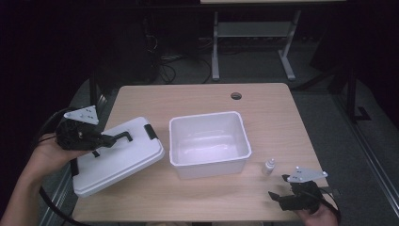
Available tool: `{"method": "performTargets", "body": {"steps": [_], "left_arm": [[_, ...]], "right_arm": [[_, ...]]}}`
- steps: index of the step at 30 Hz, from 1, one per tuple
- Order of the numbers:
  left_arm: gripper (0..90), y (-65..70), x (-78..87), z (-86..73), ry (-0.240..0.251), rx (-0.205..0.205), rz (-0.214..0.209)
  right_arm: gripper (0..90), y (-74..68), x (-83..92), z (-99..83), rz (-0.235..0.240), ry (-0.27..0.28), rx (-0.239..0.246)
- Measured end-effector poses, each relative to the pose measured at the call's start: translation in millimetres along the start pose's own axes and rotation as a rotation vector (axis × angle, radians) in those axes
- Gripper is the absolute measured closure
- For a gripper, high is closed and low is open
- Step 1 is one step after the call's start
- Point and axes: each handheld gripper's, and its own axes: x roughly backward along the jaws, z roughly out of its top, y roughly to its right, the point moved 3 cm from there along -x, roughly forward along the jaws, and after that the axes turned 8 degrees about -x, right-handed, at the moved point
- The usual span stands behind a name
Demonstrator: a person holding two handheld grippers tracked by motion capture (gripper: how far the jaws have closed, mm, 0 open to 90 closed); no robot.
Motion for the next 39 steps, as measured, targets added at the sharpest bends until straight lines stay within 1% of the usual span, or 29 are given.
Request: {"method": "performTargets", "body": {"steps": [7,8,13,16,17,20,22,23,24,25,28,35,36,39], "left_arm": [[84.2,0.1,-6.4,-7.4,0.0,0.017,-0.008],[84.2,0.0,-8.9,-9.2,-0.007,0.017,-0.009],[84.2,-0.1,-14.6,-11.9,-0.005,0.023,-0.012],[84.2,-0.3,-22.3,-15.4,-0.013,0.028,-0.02],[84.2,-0.3,-22.3,-15.4,-0.013,0.028,-0.02],[84.2,-0.4,-29.2,-19.4,-0.029,0.027,-0.027],[84.2,-0.4,-34.6,-23.8,-0.03,0.038,-0.036],[84.2,-0.4,-34.6,-23.8,-0.03,0.038,-0.036],[84.2,-0.3,-38.9,-27.4,-0.029,0.046,-0.039],[84.2,-0.3,-38.9,-27.4,-0.029,0.046,-0.039],[84.2,0.8,-45.3,-32.3,-0.044,0.051,-0.045],[84.2,2.3,-55.5,-37.4,-0.056,0.055,-0.054],[84.2,3.1,-60.1,-38.9,-0.055,0.067,-0.061],[84.2,3.6,-63.8,-40.4,-0.06,0.063,-0.067]], "right_arm": [[19.4,-0.3,-1.0,0.4,0.001,-0.004,0.012],[19.4,-0.6,-1.6,0.4,0.003,-0.004,0.011],[19.4,-0.7,-1.6,0.5,0.001,-0.002,0.013],[19.4,-0.6,-1.6,0.2,0.002,-0.002,0.013],[19.4,-0.6,-1.6,0.2,0.002,-0.002,0.013],[19.4,-0.8,-2.1,-0.2,-0.001,-0.008,0.016],[19.4,-1.1,-2.2,-0.1,-0.001,-0.008,0.016],[19.4,-1.1,-2.2,-0.1,-0.001,-0.008,0.016],[19.4,-1.1,-2.4,-0.1,-0.003,-0.01,0.019],[19.4,-1.1,-2.4,-0.1,-0.003,-0.01,0.019],[19.4,-1.9,-2.9,-0.2,0.0,-0.014,0.016],[19.4,-2.8,-3.3,0.1,0.0,-0.013,0.021],[19.4,-2.7,-3.4,-0.1,0.0,-0.015,0.022],[19.4,-2.7,-3.3,-0.4,-0.002,-0.017,0.021]]}}
